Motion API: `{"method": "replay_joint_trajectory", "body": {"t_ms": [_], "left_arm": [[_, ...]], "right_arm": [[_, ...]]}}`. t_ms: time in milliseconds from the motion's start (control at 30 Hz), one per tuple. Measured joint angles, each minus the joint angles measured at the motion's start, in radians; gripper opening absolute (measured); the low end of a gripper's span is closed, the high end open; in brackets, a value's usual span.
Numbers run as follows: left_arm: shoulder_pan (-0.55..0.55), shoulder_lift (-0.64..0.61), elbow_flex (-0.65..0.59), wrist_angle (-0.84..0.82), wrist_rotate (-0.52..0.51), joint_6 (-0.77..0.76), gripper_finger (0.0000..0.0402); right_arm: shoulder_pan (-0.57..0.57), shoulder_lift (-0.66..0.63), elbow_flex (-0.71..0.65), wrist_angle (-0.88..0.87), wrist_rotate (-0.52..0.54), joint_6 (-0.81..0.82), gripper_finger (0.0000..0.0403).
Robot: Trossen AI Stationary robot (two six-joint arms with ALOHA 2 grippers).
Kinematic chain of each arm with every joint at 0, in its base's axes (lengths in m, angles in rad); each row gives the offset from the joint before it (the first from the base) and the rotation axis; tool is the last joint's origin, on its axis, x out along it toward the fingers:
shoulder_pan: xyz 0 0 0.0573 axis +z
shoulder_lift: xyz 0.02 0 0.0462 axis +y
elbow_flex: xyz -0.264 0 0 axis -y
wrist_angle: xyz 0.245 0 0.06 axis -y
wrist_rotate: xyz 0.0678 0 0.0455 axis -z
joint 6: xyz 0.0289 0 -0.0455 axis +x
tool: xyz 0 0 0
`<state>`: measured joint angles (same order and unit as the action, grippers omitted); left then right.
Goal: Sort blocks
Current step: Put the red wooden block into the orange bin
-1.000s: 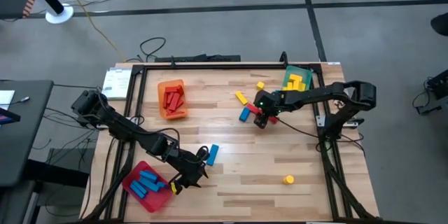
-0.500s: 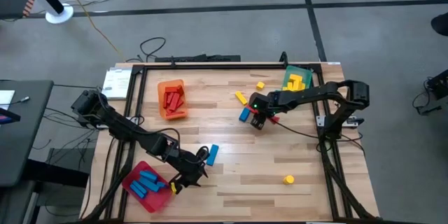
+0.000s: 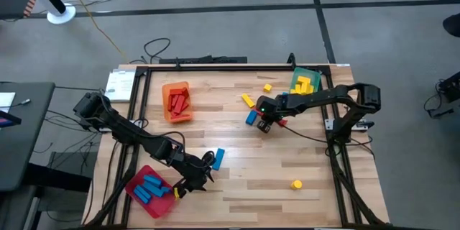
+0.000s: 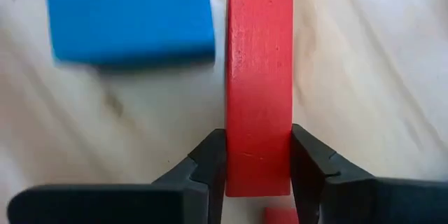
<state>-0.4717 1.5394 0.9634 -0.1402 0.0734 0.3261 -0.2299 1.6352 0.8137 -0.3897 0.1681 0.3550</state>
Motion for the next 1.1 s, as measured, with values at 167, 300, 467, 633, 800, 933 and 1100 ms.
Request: {"method": "replay_joint_trajectory", "body": {"t_ms": [167,300,467,633,800,933,1100], "left_arm": [[0.002,0.0,0.0,0.003,-0.009,0.015,0.0191],[0.003,0.0,0.0,0.012,-0.052,0.002,0.0191],[0.012,0.0,0.0,0.026,-0.218,0.001,0.0186],[0.039,0.0,0.0,0.024,-0.346,0.04,0.0181],[0.059,-0.018,0.0,0.023,-0.528,0.124,0.0181],[0.074,-0.063,0.0,0.025,-0.626,0.202,0.018],[0.097,-0.159,0.0,-0.008,-0.644,0.251,0.018]], "right_arm": [[0.015,-0.092,0.0,-0.039,-0.008,0.02,0.0125],[0.02,-0.172,0.0,-0.06,-0.006,0.035,0.0123],[0.042,-0.276,0.0,-0.059,-0.005,0.04,0.0122],[0.109,-0.362,0.001,-0.021,-0.009,0.046,0.0122],[0.211,-0.393,0.001,0.06,-0.042,0.068,0.0122],[0.294,-0.374,0.002,0.135,-0.058,0.083,0.0122],[0.384,-0.326,0.002,0.223,-0.065,0.085,0.0122]]}}
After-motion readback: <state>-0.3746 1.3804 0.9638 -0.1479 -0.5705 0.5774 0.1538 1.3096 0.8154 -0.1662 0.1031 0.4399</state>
